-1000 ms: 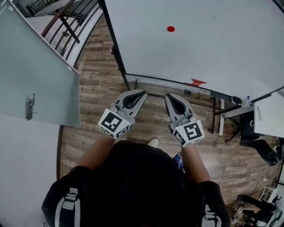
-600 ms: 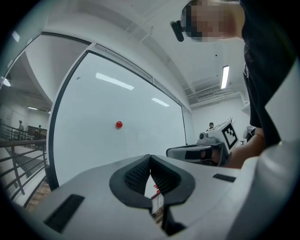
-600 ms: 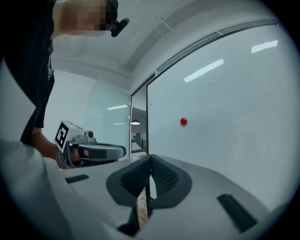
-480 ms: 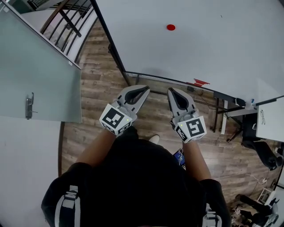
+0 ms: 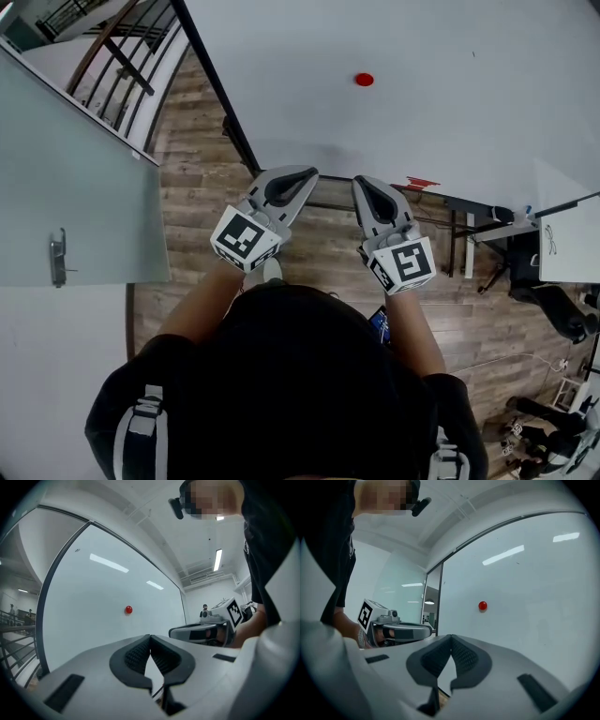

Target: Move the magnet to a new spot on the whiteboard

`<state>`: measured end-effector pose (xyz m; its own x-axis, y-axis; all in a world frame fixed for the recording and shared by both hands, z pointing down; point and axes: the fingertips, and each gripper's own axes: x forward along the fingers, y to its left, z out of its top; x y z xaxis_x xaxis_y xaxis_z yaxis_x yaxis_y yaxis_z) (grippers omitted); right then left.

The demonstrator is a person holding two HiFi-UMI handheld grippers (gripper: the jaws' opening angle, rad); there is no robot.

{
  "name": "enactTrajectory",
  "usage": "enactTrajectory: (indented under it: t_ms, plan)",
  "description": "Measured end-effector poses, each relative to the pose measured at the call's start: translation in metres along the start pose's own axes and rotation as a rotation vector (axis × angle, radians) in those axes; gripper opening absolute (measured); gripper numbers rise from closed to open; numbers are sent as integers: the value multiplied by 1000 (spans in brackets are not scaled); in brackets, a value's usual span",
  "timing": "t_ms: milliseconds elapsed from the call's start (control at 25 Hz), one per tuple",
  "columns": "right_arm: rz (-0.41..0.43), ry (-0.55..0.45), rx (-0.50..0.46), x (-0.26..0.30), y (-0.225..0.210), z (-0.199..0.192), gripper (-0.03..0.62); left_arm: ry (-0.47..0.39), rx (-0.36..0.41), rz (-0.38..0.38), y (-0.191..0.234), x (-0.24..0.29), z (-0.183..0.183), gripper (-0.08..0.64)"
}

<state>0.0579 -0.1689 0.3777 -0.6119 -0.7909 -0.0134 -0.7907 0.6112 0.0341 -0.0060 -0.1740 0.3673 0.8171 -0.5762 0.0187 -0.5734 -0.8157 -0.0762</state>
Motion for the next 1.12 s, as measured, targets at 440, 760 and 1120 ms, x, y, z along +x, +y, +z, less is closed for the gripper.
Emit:
enactTrajectory:
  t_ms: [440,760,1120]
  plan:
    - [-154,8,-55,57,-39,23,-2,-27,-5,-22,56,24,10,5]
    - [-223,-5,-76,76,-71,34,-2,-33,1,-38,76,51,21,5]
    - [-343,-48,-159,93,-89,65,61,-39,-2,-52,83,56,21,5]
